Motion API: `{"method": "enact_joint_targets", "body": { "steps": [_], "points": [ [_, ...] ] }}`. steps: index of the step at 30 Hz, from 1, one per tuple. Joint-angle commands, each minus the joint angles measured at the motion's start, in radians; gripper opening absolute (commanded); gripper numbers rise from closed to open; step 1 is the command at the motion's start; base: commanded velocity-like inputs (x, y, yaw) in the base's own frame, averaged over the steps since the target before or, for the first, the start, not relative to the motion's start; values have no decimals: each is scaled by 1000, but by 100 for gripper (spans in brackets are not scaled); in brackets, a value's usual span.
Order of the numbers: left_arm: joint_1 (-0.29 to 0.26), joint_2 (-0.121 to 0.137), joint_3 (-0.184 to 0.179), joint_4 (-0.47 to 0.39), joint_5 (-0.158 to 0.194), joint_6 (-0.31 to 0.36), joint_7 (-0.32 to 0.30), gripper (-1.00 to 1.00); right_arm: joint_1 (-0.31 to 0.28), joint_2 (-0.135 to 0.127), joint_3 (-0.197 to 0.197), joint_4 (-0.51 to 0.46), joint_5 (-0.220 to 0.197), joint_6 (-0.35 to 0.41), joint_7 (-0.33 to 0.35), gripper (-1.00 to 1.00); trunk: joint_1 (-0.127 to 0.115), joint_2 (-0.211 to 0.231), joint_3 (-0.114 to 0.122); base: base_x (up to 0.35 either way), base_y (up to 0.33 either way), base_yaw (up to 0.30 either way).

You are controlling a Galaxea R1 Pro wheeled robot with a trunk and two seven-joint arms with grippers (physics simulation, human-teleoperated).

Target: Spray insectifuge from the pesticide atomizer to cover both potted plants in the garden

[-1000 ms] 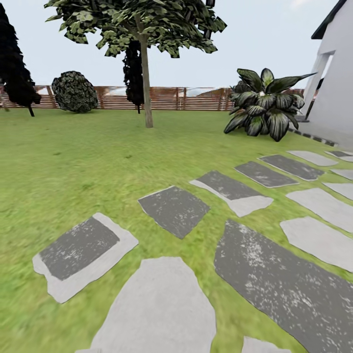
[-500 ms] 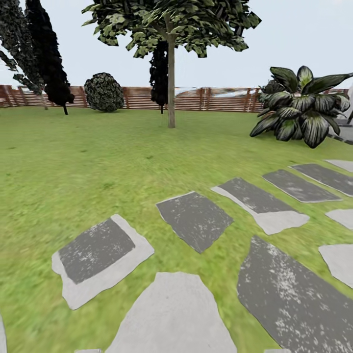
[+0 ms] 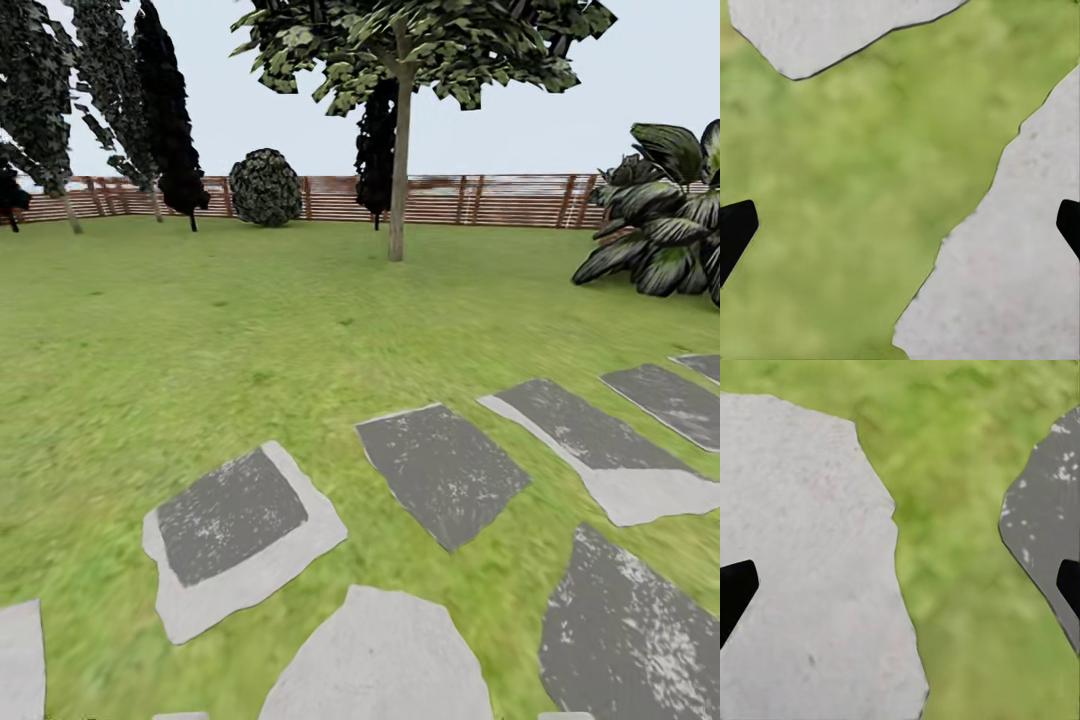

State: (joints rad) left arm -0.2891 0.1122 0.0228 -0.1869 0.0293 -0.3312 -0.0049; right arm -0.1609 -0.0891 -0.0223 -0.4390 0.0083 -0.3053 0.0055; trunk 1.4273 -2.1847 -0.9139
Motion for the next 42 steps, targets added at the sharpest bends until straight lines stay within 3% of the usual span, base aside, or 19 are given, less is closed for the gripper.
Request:
{"method": "enact_joint_targets", "body": {
  "steps": [1,42],
  "points": [
    [-1,0,2,1,3,-3,-1,100,0,0,-2,0,1,-3,1,100,0,0,-1,193,0,278],
    [1,-2,2,0,3,-3,0,100,0,0,-1,0,1,-3,1,100,0,0,-1,15,0,278]
  ]
}}
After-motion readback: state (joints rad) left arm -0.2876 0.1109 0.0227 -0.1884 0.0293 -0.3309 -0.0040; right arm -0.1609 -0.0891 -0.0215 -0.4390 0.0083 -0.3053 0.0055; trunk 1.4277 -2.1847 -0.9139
